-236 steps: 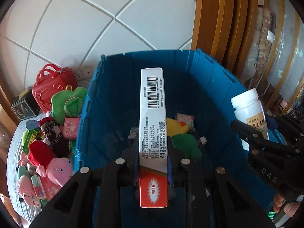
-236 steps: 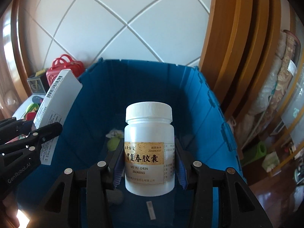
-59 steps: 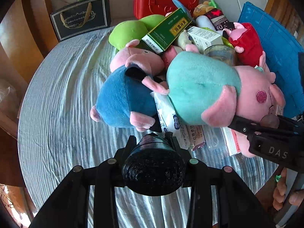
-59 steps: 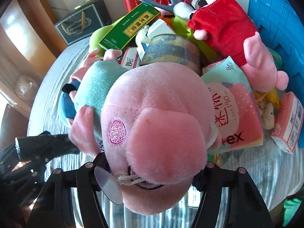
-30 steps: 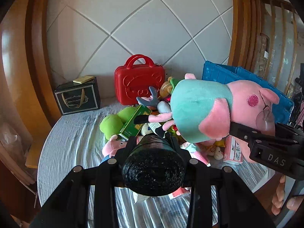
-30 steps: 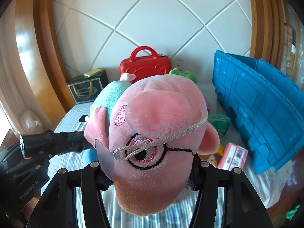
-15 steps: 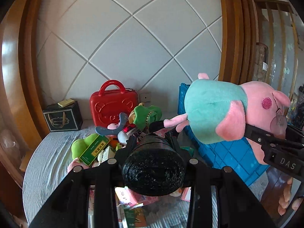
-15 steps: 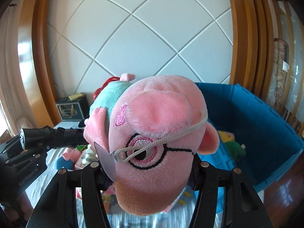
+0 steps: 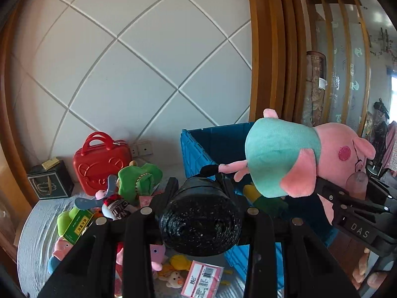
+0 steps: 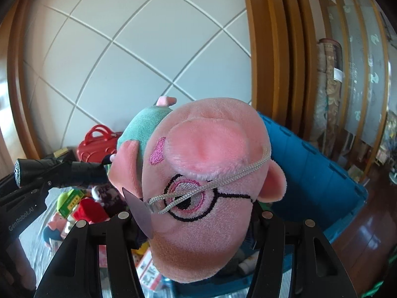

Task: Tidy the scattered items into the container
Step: 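Lift the black roll and pig plush and carry both over the bin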

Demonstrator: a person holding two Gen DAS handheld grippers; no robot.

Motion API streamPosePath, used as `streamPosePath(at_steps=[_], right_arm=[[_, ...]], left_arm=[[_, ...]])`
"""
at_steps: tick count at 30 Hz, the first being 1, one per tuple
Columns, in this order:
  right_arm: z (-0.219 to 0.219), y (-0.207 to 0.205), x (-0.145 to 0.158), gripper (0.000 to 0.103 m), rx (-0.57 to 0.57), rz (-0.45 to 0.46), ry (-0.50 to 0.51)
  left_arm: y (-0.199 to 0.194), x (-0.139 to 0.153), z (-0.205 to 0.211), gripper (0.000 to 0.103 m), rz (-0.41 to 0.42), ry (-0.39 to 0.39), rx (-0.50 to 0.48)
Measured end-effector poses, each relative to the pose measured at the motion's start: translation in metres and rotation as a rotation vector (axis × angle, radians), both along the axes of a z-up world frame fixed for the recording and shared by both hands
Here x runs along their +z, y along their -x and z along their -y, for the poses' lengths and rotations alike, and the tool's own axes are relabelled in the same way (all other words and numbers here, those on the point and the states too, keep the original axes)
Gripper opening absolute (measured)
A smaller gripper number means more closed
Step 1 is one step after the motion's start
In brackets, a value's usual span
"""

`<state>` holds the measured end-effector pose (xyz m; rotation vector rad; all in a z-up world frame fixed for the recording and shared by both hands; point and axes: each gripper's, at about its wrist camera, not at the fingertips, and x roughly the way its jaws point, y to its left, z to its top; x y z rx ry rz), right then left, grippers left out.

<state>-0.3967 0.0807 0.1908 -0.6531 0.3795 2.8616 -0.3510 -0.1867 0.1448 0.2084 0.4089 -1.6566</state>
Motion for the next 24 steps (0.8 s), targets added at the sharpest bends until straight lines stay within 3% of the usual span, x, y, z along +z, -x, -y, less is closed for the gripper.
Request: streamPosePath(at_steps=[7, 12, 19, 24], right_arm=[[-0.101, 0.039, -0.003, 0.057, 0.008, 0.02, -0.058], [-0.163, 0.093, -0.005, 0.057, 0.077, 0.083, -0.11], [-0.204, 0.173, -0.031, 0.057, 0.174, 0.22, -0.132], [-0.199, 0.218, -0.077, 0.057, 0.277, 0.404, -0.116]], left_arm=[[0.1, 0.043, 0.066, 0.035, -0.018, -0.014, 0.022], [0.155, 0.048, 0.136, 0.035, -0.044, -0.152, 0.052], [0.18, 0.002, 0.219, 0.035, -0.011, -0.426, 0.126], [0.184, -0.063, 0.255, 0.035, 0.011, -0.668, 0.12]])
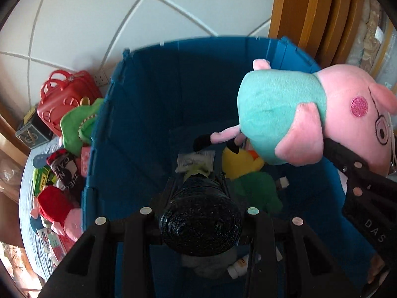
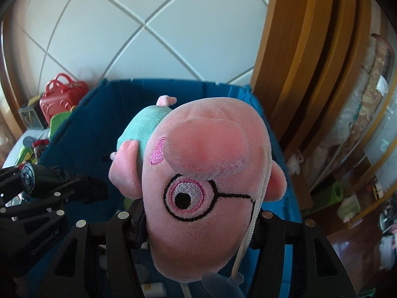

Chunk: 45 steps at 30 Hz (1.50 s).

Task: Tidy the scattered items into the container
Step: 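Open both grippers to drop the roll and pig plush into the bin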

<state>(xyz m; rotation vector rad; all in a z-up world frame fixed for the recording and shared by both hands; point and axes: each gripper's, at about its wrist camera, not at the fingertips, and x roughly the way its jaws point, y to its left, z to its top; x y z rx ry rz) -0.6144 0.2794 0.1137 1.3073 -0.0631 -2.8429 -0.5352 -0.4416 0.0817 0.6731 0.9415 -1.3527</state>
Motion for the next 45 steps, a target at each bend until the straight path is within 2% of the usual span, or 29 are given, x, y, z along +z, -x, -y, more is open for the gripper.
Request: streamPosePath(at_steps=[3, 6, 8, 9, 14, 17, 24, 29, 34, 37, 40, 45], right_arm=[[0.006, 0.014, -0.023, 0.057, 0.036, 0.067, -0.015], [0.009, 0.019, -0.038, 0.057, 0.062, 0.109, 0.0], [0.01, 0.024, -0.043, 0.057, 0.079, 0.129, 0.011], [0.012, 0.026, -0.046, 0.057, 0.084, 0.135, 0.013], [0.02, 0.038, -0.051, 0.058, 0.101, 0.159, 0.046], [0.025, 0.043, -0.052, 0.062, 0.114, 0.167, 0.062], [0.021, 0.037, -0.04, 0.079, 0.077, 0.157, 0.026], [0.009, 0.023, -0.032, 0.08, 0.044, 0.156, 0.025], [-0.002, 0.0, -0.024, 0.097, 0.008, 0.154, 0.038], [-0.008, -0.021, -0.016, 0.101, -0.016, 0.145, 0.043], [-0.012, -0.051, -0.008, 0.103, -0.023, 0.108, 0.037], [-0.016, -0.105, 0.003, 0.103, -0.018, 0.05, 0.056]], left_arm=[[0.005, -0.03, 0.006, 0.035, 0.023, -0.112, -0.013], [0.012, -0.039, 0.006, 0.04, 0.045, -0.14, -0.036], [0.017, -0.04, 0.004, 0.061, 0.031, -0.14, -0.054], [0.019, -0.04, 0.003, 0.064, 0.024, -0.143, -0.066], [0.027, -0.041, -0.004, 0.065, 0.015, -0.155, -0.103], [0.026, -0.041, -0.006, 0.065, 0.015, -0.152, -0.1], [0.021, -0.041, -0.005, 0.065, 0.007, -0.155, -0.102], [0.02, -0.038, -0.007, 0.065, 0.004, -0.141, -0.104], [0.024, -0.025, -0.018, 0.073, 0.014, -0.113, -0.102], [0.022, -0.019, -0.028, 0.073, -0.022, -0.102, -0.088], [0.024, -0.01, -0.048, 0.073, -0.003, -0.051, -0.083], [0.025, 0.015, -0.097, 0.073, 0.015, 0.086, -0.076]])
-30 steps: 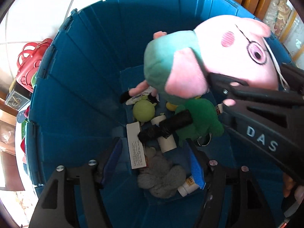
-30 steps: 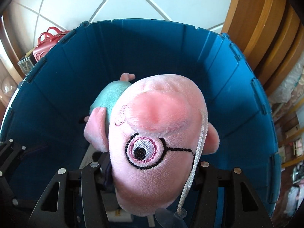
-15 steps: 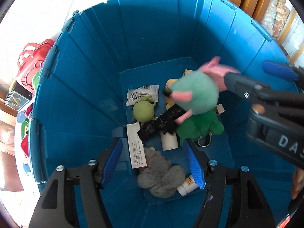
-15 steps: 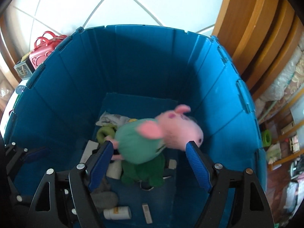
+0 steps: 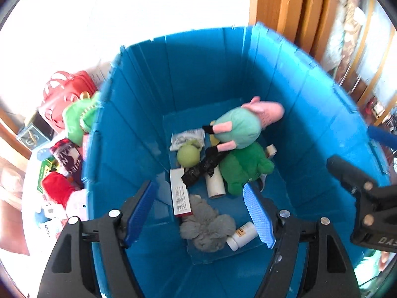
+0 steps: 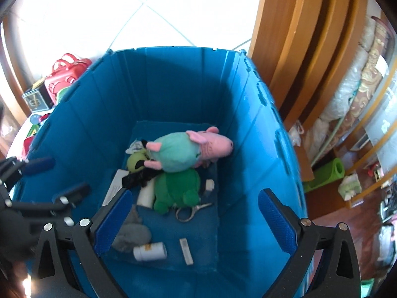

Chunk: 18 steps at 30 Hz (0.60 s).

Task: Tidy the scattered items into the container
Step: 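Raise both grippers out of the bin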

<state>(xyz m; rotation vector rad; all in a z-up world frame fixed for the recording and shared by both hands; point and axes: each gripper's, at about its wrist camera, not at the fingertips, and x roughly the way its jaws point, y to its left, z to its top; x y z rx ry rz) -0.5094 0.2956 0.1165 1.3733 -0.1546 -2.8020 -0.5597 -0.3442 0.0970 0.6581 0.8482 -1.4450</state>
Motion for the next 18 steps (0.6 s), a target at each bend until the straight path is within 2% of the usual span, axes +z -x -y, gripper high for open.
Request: streamPosePath(at_steps=[3, 5, 10, 14, 18], right_arm=[[0.0, -0.028, 0.005, 0.103, 0.006, -0.027, 0.031], [0.001, -0.047, 0.01, 0.103, 0.014, -0.059, 0.044], [0.003, -0.077, 0.014, 0.103, 0.05, -0.098, 0.089], [0.012, -0.094, 0.013, 0.103, 0.044, -0.104, 0.092], [0.028, -0.119, 0.02, 0.103, 0.055, -0.132, 0.101]], left_arm=[[-0.005, 0.013, -0.033, 0.073, -0.034, 0.087, 0.001], [-0.006, 0.017, -0.051, 0.073, -0.037, 0.117, 0.024], [-0.012, 0.018, -0.083, 0.073, -0.087, 0.129, 0.087], [-0.017, 0.018, -0.104, 0.073, -0.05, 0.108, 0.159], [-0.026, 0.021, -0.135, 0.073, -0.054, 0.139, 0.175]])
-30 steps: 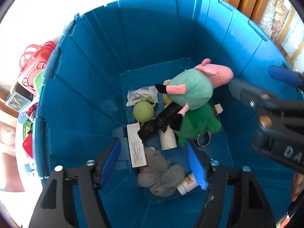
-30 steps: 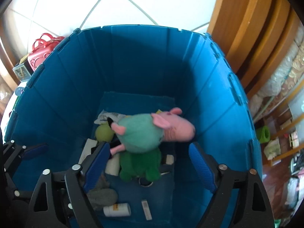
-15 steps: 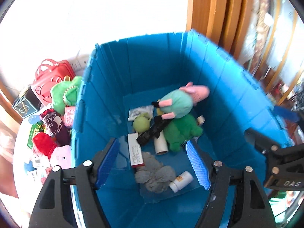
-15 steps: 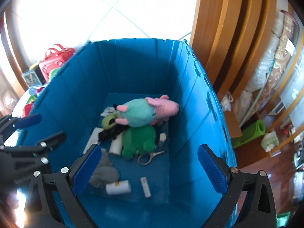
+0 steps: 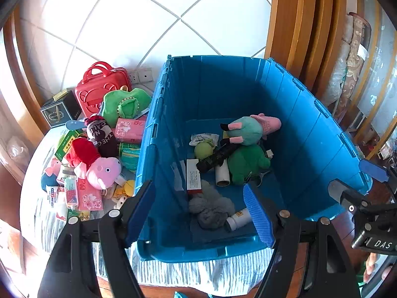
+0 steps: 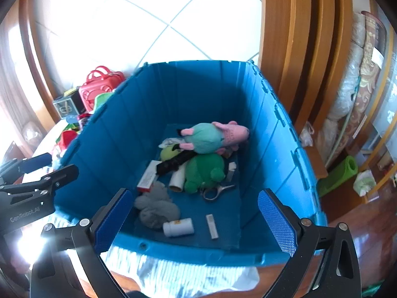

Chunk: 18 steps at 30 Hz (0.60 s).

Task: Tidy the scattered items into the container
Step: 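Raise both grippers out of the bin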

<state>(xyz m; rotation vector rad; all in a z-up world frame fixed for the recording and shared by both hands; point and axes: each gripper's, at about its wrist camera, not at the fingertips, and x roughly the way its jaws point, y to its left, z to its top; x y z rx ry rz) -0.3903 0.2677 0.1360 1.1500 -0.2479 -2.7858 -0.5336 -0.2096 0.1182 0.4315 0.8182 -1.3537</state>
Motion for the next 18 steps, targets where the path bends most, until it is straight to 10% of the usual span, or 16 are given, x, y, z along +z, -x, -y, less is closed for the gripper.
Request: streamPosePath(at_steps=[18], right_arm=[[0.106, -0.12, 0.034, 0.103, -0.087, -0.094, 0.001]], left_arm=[[-0.052, 0.004, -0.157, 0.073, 0.059, 0.104, -0.007]])
